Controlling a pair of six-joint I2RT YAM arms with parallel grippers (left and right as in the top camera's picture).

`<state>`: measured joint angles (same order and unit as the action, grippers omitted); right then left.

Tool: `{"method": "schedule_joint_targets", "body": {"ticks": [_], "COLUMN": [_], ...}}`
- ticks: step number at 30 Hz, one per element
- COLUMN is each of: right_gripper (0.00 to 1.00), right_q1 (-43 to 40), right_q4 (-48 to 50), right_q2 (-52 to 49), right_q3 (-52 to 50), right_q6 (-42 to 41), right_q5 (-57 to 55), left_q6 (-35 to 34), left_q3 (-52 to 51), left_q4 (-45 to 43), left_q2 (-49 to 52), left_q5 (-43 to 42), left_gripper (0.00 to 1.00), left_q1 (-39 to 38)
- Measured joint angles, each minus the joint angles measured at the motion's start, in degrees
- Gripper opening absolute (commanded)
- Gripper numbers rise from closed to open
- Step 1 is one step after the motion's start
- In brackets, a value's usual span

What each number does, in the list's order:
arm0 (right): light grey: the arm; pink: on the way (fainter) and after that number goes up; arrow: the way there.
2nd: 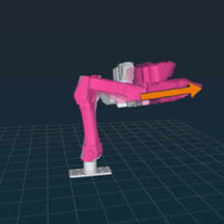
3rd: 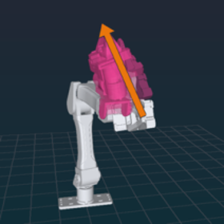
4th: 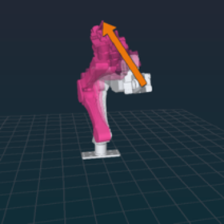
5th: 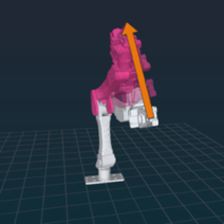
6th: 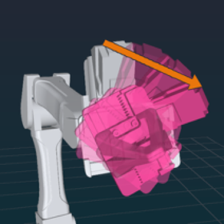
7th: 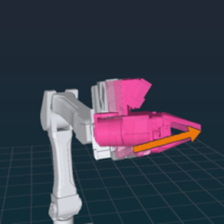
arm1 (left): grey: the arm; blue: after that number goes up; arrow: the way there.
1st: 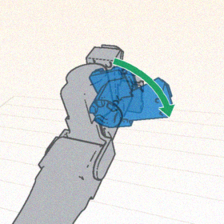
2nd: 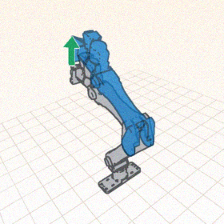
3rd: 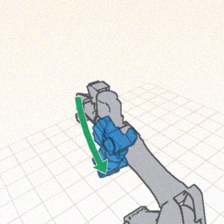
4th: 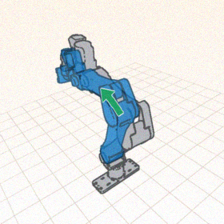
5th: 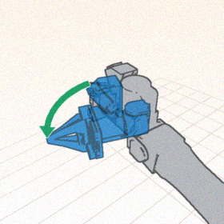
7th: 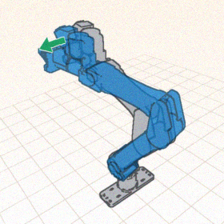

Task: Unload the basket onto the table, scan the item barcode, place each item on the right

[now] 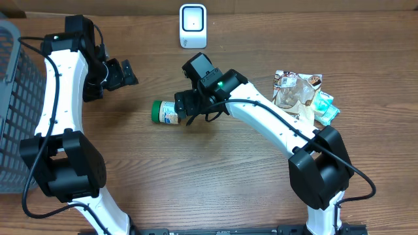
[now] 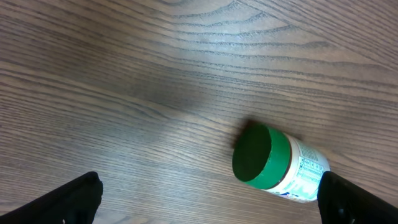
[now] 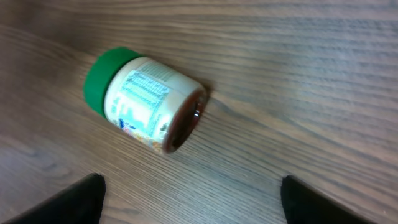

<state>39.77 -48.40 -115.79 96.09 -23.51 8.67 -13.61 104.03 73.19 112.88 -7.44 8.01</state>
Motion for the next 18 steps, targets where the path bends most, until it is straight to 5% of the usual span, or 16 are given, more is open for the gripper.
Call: {"method": "schedule_joint_targets", "body": {"ticks": [1,4,11,14,18], "right_gripper": [0.56,0.52,0.38,0.15,0.04], "right_q1": [0.02,0.0,0.02,0.04,0.13], "right_q4": [0.9,3.96,11.76,12.22,11.43], "right_q2": [0.0,0.0,-1.18,-4.0,-5.77], "right_q3": [0.0,-0.04,-0.94,-1.09,-1.79], "right_q6": [0.04,-0.55,-4.42,-5.46,-7.06], "right_q5": [0.15,0.46,0.52,1.97,1.79], "left_q6": [0.02,0.66,1.73,1.64,1.51], "left_q3": [0.0,-0.07,-1.38,-1.38,-1.4], "left_q4": [-0.13,-0.09,-1.01,-1.53,-1.68], "left_q2": [0.0,0.0,0.0,0.0,0.0], "left_q5": [0.0,-0.22,0.07,0.22,0.42], "left_gripper": [0.63,0.4,0.41,0.31,0.3], "left_q1": [0.0,0.0,0.55,1.05,1.14]}}
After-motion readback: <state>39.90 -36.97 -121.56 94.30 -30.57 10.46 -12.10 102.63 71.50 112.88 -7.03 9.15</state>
